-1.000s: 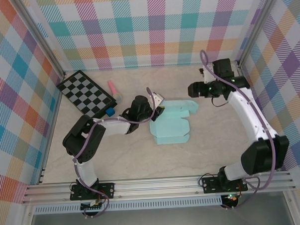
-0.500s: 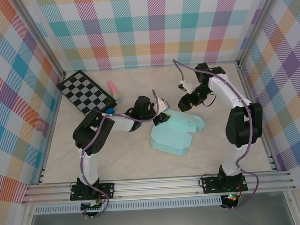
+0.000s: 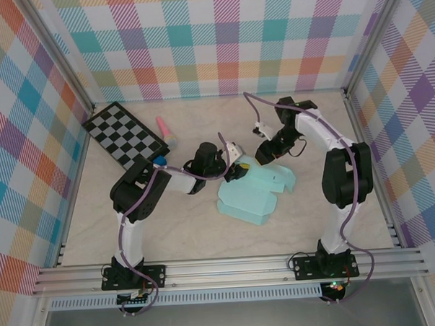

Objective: Fold the paper box

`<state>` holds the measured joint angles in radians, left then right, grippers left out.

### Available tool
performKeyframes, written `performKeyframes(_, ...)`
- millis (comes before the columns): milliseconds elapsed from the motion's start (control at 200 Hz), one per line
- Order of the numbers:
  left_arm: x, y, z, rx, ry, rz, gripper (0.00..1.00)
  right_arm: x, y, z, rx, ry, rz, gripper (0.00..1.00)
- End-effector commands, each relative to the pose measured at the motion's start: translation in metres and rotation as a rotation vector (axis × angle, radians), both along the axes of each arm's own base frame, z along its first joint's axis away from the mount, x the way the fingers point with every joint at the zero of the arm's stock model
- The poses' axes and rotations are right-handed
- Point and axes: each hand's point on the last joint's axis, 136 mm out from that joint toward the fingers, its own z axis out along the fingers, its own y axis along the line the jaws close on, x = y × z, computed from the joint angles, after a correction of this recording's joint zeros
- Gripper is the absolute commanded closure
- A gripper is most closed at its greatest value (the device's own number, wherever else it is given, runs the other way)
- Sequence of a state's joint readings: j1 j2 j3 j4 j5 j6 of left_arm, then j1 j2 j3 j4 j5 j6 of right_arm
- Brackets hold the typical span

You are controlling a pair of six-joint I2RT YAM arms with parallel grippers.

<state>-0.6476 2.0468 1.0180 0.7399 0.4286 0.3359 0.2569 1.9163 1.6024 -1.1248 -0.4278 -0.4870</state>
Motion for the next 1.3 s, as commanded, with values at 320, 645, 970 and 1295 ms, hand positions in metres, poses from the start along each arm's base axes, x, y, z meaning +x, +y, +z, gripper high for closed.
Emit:
performKeyframes(320,0.004,0.020,0.012,-0.018,-0.054,0.129,0.45,-0.005,0.005,-0.018,-0.111,-0.050,0.068,0.53)
performKeyframes(645,-0.017,0.042,0.019,-0.050,-0.005,0.132,0.38,-0.005,0.002,-0.028,-0.140,-0.048,0.054,0.59)
performKeyframes(970,-0.011,0.048,0.013,0.003,-0.029,0.149,0.50,-0.005,0.004,-0.031,-0.129,-0.047,0.046,0.61)
performKeyframes(1295,-0.001,0.027,0.013,-0.023,-0.029,0.159,0.68,-0.003,0.009,-0.027,-0.097,-0.053,0.015,0.61)
